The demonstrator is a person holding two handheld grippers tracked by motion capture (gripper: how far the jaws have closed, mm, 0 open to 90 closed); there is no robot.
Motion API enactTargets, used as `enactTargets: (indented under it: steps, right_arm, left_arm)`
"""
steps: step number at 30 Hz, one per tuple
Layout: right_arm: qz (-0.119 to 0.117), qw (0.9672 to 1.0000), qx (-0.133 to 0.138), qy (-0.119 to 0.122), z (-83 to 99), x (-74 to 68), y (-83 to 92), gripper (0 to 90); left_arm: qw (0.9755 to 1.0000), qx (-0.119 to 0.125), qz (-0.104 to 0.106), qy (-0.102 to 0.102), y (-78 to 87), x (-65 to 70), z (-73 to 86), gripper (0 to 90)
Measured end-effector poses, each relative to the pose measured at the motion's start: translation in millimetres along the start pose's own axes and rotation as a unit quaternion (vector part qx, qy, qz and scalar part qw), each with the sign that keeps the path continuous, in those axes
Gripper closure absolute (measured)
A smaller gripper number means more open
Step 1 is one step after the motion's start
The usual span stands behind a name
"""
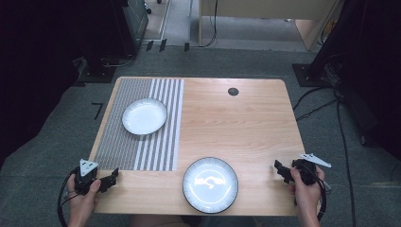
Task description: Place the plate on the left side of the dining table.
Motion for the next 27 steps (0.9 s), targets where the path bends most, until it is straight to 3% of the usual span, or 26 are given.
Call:
enactTargets:
  steps: [2, 3, 6, 27]
  right_arm:
    - [0.014, 0.9999, 0.001, 0.006, 1.1, -1.9, -1.1, 21.5]
    - [0.036, 0.9990, 0.006, 0.026, 2.9, -4.7, -3.7, 18.7]
    - [0.059, 0.9962, 0.008, 0.063, 6.5, -10.3, -8.7, 11.6]
    - [0.065, 0.9962, 0.004, 0.057, 6.3, -12.3, -11.1, 7.1]
  left_arm:
    - [1.0000, -0.002, 0.004, -0.007, -0.3, 1.9, 0.5, 14.9]
    - [0.9999, -0.002, 0.007, -0.007, -0.4, 2.6, 0.7, 14.9]
    - [0.9999, -0.002, 0.010, -0.006, -0.6, 2.6, 0.9, 14.7]
    - [0.9998, 0.001, 0.015, -0.012, -1.1, 4.5, 1.1, 13.7]
Point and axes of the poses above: each handheld gripper's, and its own axes: y roughly backward along the jaws, z roughly out of its underside, x roughly to its right, the point moved 9 cm from there along -y, roughly forward along the jaws, and after that the axes turned 3 degrees about -x, right-handed, at the moved point
